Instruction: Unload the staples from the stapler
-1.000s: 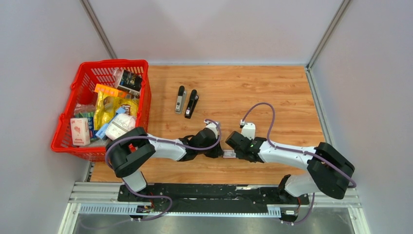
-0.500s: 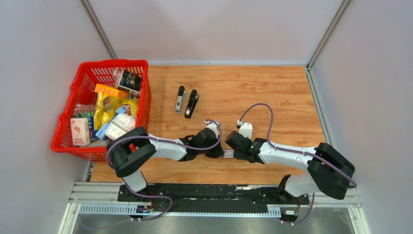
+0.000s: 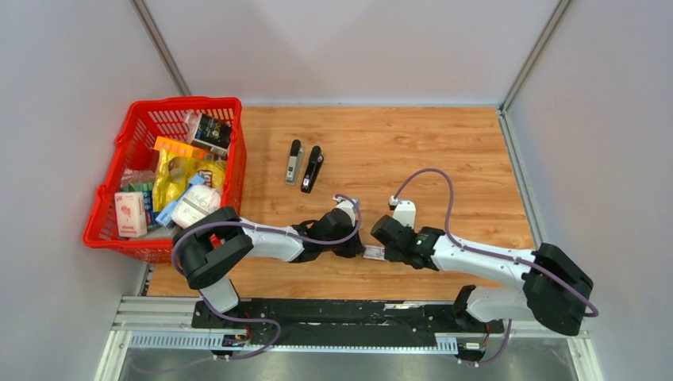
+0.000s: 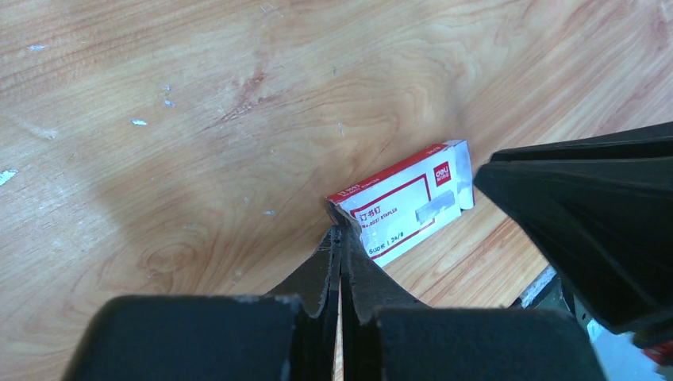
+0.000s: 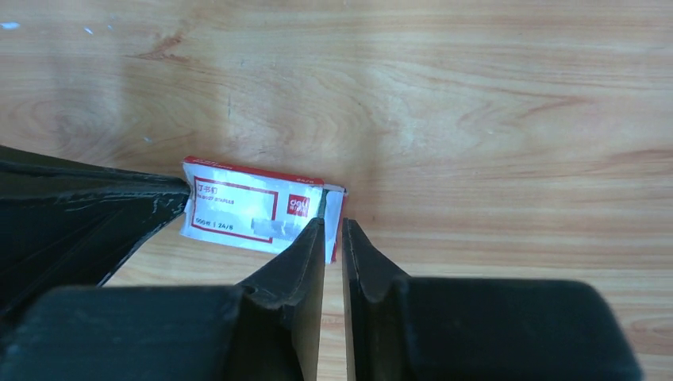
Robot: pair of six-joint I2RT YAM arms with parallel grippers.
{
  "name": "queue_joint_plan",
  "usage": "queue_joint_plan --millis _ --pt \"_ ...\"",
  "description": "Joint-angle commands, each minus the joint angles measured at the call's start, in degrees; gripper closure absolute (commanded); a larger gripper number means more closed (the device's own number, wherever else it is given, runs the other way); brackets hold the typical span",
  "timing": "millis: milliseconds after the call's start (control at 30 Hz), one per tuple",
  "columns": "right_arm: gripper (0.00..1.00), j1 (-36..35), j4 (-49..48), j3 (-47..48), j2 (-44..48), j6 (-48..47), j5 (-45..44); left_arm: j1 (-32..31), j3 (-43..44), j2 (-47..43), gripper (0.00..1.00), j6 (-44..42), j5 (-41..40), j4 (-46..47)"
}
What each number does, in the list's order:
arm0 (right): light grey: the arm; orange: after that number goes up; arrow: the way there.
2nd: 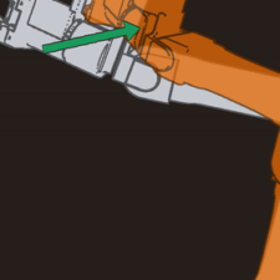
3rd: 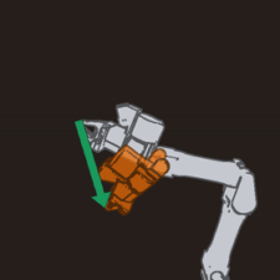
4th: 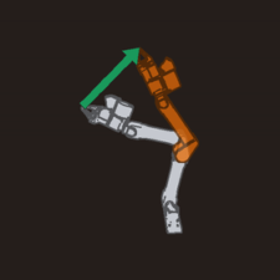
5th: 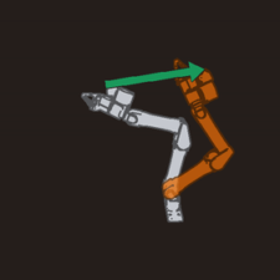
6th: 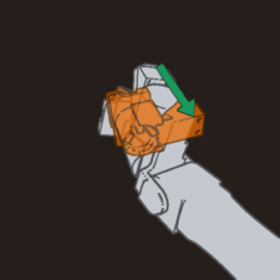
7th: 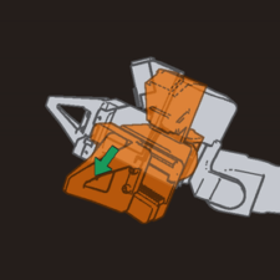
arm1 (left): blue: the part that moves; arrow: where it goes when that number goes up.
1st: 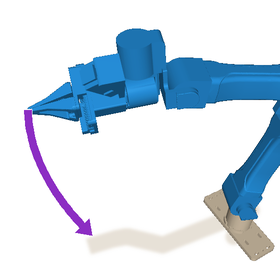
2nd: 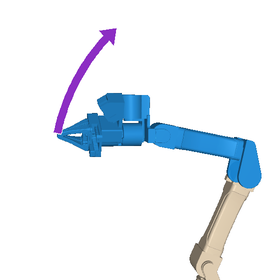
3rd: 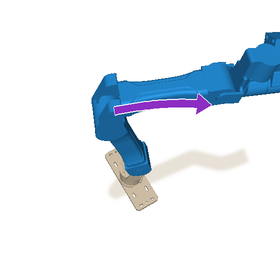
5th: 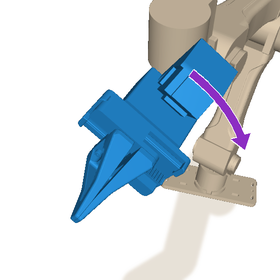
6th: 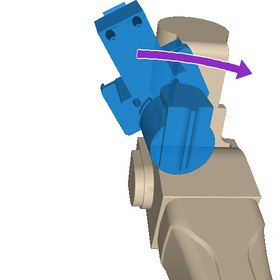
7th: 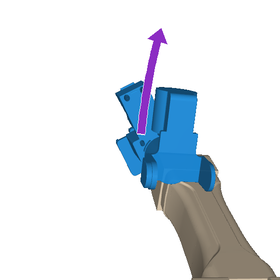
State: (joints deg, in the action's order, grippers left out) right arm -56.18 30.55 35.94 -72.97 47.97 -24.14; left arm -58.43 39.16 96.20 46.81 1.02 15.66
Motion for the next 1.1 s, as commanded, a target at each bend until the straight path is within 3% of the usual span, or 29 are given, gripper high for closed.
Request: queue_joint_plan --millis 0,300,467,1067 --pt "0.83 -0.4 4.6 2.0 5.0 1.9 -3.8 -0.8 -3.2 2.1 1.00 -1.6 -0.4 -10.5" --pt "0.85 1.1 8.0 0.4 7.1 3.7 -5.3 -0.8 -3.5 1.2 1.00 -1.7 -0.8 -11.2" --pt "1.00 1.2 6.2 -0.6 5.1 5.5 -4.2 -0.8 -3.5 1.2 1.00 -1.5 -0.8 -11.1" --pt "1.00 1.3 -4.3 -0.3 -4.4 5.6 1.5 -0.9 -4.0 0.9 1.00 -1.0 -0.5 -10.1"
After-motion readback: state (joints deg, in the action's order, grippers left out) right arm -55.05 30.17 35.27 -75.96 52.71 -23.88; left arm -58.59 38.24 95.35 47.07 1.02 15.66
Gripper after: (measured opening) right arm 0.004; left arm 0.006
